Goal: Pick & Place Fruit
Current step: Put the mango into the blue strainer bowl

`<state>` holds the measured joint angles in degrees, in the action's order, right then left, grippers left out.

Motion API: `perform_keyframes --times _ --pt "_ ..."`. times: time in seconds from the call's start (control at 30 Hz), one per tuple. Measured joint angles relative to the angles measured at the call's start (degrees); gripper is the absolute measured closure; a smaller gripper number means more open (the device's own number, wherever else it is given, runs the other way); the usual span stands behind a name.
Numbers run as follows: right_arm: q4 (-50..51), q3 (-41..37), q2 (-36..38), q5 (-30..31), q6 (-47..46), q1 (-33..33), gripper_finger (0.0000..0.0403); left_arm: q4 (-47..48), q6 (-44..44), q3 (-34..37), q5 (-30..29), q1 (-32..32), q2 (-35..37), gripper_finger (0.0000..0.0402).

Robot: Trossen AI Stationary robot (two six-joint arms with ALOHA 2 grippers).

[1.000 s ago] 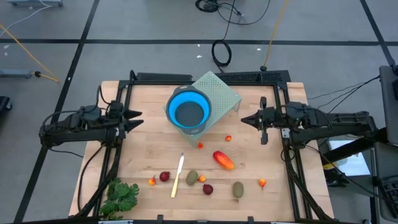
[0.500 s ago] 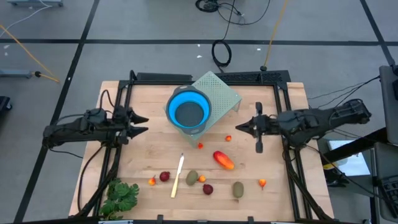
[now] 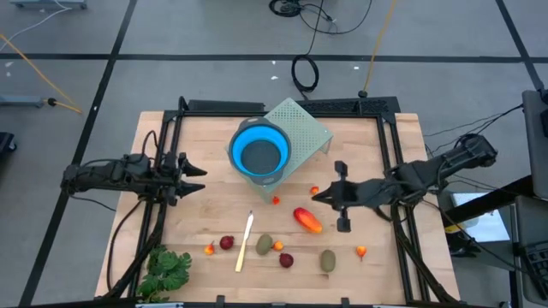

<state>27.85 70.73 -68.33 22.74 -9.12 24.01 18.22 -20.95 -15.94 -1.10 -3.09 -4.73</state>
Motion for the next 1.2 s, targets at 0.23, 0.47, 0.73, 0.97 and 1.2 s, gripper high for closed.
perform_keyframes --times 0.23,0.47,0.73,0.97,1.2 --pt "10.61 9.7 -7.7 -0.23 -8.21 2.18 0.0403 3.08 -1.12 0.0 -1.93 -2.9 0.0 0.0147" --pt "21.62 18.1 -14.95 -3.6 -20.06 3.13 0.0403 3.16 -1.18 0.0 -1.99 -4.49 0.0 0.0147" --pt "27.54 19.44 -20.57 -8.48 -29.63 3.13 0.0403 3.69 -0.35 0.0 -2.01 -4.62 0.0 0.0147" --pt "31.95 19.53 -22.58 -9.42 -32.24 2.61 0.0403 5.71 -0.33 0.0 -2.04 -4.62 -0.02 0.0147" --pt "32.03 19.53 -22.56 -9.36 -32.24 1.27 0.0392 5.64 0.04 0.0 -2.08 -4.62 0.0 0.0147"
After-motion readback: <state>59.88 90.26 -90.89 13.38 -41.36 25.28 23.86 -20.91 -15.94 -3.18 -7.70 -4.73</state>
